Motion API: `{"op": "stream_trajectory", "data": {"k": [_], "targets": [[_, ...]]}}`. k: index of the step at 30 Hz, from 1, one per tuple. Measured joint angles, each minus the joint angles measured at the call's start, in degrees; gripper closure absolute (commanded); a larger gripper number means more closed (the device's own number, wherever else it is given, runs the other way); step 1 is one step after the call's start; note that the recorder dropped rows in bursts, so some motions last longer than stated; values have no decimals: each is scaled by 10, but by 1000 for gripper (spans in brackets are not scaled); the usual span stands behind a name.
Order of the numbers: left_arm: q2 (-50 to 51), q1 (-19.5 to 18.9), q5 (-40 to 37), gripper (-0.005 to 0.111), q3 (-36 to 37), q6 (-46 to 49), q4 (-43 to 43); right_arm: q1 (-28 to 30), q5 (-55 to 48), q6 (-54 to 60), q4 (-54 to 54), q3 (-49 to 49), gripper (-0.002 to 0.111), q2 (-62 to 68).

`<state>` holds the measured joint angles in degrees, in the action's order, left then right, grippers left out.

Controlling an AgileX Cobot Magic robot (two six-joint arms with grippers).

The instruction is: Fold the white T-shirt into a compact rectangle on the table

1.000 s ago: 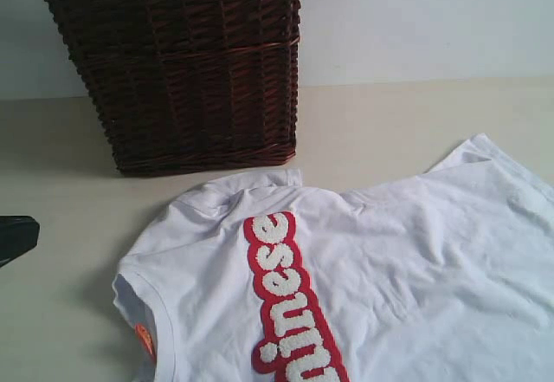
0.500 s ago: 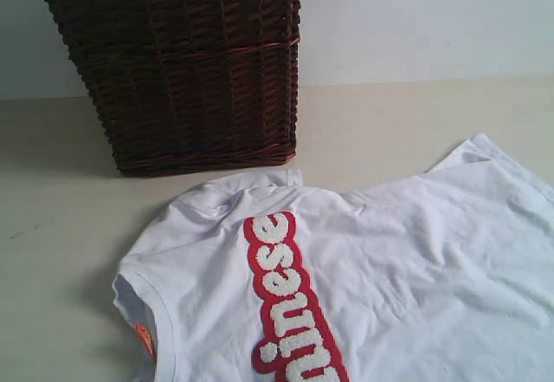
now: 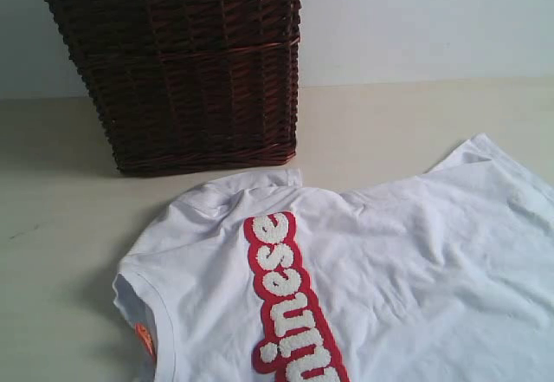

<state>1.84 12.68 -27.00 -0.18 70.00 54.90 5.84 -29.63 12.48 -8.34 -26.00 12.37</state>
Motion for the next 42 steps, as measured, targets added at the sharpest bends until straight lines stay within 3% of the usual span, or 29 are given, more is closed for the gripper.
{"op": "stream_trajectory", "data": {"k": [4,7,10,12,14,19,25,31,34,42], "targets": [[-1,0,-3,107,0,0,-1,0,-20,145,17,60,108,106],[-1,0,42,107,1,-31,-90,0,4,263,31,64,108,193],[-1,-12,136,107,2,-178,-128,0,54,217,95,64,108,210],[-1,-48,119,107,2,-244,-151,0,123,172,212,63,108,211],[-1,-82,58,107,4,-259,-200,0,147,156,284,62,108,211],[-1,-132,41,107,4,-277,-227,0,151,136,331,62,108,206],[-1,-137,40,107,4,-281,-228,0,183,141,323,62,108,209],[-1,-137,40,107,4,-281,-228,-1,272,238,321,19,108,327],[-1,-137,40,107,4,-281,-228,-3,214,309,313,-52,108,420],[-1,-137,39,107,4,-281,-229,-5,-99,557,311,-266,108,668]]}}
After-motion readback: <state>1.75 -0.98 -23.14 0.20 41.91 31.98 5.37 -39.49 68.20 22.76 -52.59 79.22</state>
